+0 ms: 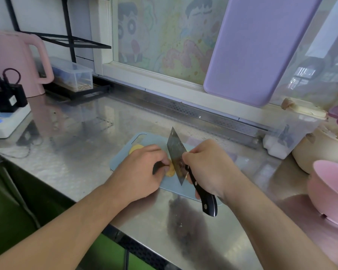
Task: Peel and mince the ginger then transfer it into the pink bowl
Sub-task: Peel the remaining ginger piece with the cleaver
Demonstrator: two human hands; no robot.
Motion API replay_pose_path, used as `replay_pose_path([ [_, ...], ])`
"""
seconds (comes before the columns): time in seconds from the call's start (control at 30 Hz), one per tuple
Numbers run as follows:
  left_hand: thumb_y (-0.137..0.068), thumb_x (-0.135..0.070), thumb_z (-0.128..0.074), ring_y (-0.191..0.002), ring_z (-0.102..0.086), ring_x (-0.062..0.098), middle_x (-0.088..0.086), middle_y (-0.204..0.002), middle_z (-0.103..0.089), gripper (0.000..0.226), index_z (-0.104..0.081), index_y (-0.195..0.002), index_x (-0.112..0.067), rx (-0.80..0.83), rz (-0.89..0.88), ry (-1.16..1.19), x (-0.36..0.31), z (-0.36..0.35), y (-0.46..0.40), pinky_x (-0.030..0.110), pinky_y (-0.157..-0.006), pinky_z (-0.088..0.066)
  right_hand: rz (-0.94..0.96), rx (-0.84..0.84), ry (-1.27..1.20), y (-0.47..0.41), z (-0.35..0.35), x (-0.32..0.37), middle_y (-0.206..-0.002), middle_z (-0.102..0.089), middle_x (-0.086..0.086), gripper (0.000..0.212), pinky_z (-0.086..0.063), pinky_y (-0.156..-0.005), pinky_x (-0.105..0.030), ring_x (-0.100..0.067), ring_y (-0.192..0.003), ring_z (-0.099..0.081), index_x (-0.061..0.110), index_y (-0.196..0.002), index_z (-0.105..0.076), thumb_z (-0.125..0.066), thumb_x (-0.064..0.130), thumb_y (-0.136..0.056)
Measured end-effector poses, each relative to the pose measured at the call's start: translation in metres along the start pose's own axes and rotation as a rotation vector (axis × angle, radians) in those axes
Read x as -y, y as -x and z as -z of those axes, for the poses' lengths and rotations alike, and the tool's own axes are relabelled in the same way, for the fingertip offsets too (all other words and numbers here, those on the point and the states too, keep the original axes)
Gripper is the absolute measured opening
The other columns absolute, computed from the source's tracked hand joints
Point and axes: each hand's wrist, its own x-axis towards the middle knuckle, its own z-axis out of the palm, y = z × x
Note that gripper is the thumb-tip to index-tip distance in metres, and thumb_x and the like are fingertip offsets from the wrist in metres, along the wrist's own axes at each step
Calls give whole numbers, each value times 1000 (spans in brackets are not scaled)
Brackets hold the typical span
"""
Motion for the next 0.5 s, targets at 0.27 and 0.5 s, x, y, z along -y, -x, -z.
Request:
replay_pose_path([
  [0.27,-93,-23,-73,-93,-61,2,-21,-96,-63,11,-75,-90,-34,2,5,38,-1,0,0,30,-83,-53,-50,40,-105,-5,-3,-1,-55,-55,-17,30,-55,-47,-44,-26,-39,-48,-6,-71,-62,-50,7,-95],
  [0.5,-93,-24,-72,-93,-61,4,-20,-95,-63,10,-74,-90,-34,1,2,22,0,0,-1,32,-82,-53,-23,53,-86,5,-5,-11,-60,-52,-17,27,-48,-49,-37,-17,-32,-47,2,-76,-59,-48,12,-99],
])
